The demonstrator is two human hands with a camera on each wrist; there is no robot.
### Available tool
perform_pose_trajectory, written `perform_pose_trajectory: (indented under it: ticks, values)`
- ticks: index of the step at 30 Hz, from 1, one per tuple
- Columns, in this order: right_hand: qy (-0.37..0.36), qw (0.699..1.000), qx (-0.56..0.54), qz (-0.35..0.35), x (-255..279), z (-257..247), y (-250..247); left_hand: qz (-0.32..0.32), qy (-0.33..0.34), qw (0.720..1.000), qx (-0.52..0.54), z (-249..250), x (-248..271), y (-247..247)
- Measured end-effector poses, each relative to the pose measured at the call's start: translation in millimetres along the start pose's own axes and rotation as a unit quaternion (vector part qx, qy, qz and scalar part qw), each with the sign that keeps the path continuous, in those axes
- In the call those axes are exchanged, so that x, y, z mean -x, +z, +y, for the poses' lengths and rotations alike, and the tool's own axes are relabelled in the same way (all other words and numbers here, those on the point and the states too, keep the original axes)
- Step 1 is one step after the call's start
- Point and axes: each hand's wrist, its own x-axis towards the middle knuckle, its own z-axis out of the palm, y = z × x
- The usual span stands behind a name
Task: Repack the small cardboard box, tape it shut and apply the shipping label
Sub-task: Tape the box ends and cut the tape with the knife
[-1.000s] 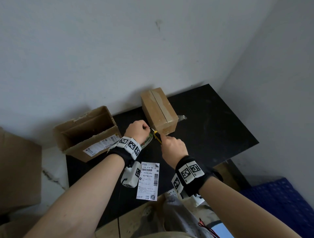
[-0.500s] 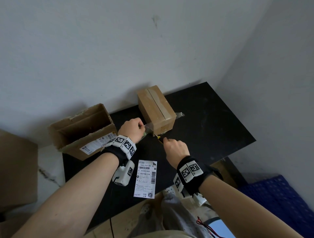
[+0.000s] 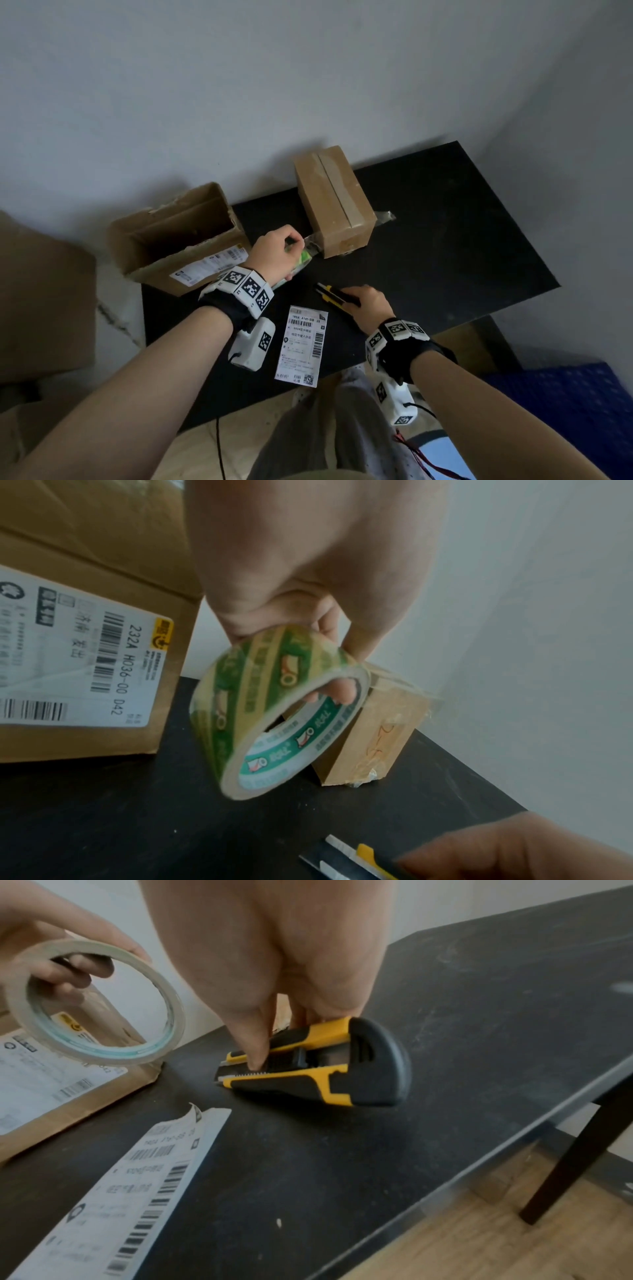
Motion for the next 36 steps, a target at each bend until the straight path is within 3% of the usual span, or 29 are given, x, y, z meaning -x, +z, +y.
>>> perform_pose_trajectory:
  ticks: [7,10,12,14,16,18,21,23,30,34,36]
  values:
    - [-0.020,0.999,0.042,-0.003,-3.5,4.9,1.9,-0.002,-0.005,1.000,0.010,0.7,1.9,3.0]
    - [-0.076,0.993,0.094,0.012,1.6,2.1,-8.2,-0.006,-0.011,1.000,0.006,2.1,2.6,3.5]
    - [-0.186,0.963,0.153,0.117,7.1,-4.8,-19.5,-0.012,-0.015,1.000,0.005,2.8,3.0,3.3]
    - [-0.284,0.898,0.209,0.264,9.1,-15.4,-30.2,-0.016,-0.013,1.000,-0.005,3.1,3.8,2.1]
    - [-0.318,0.861,0.237,0.318,8.0,-29.5,-43.9,-0.016,-0.010,1.000,-0.020,3.0,4.8,0.6]
    - [-0.308,0.869,0.272,0.274,6.1,-42.5,-59.9,-0.016,-0.012,0.999,-0.035,4.2,6.2,-1.2]
    - [-0.260,0.893,0.337,0.148,5.2,-52.1,-79.0,-0.020,-0.001,0.999,-0.040,6.4,8.1,-3.5]
    - [-0.240,0.887,0.380,0.108,2.7,-52.3,-85.8,-0.022,0.008,0.999,-0.039,7.1,9.2,-5.3]
    - [-0.245,0.872,0.416,0.085,-0.9,-53.6,-95.7,-0.063,0.024,0.987,-0.145,9.2,9.7,-16.4]
    - [-0.223,0.897,0.374,0.080,-3.2,-51.7,-103.4,-0.102,0.031,0.956,-0.272,4.2,13.2,-17.9]
    - [-0.222,0.903,0.360,0.076,-4.0,-49.8,-108.0,-0.112,0.015,0.960,-0.256,-4.8,16.0,-16.0]
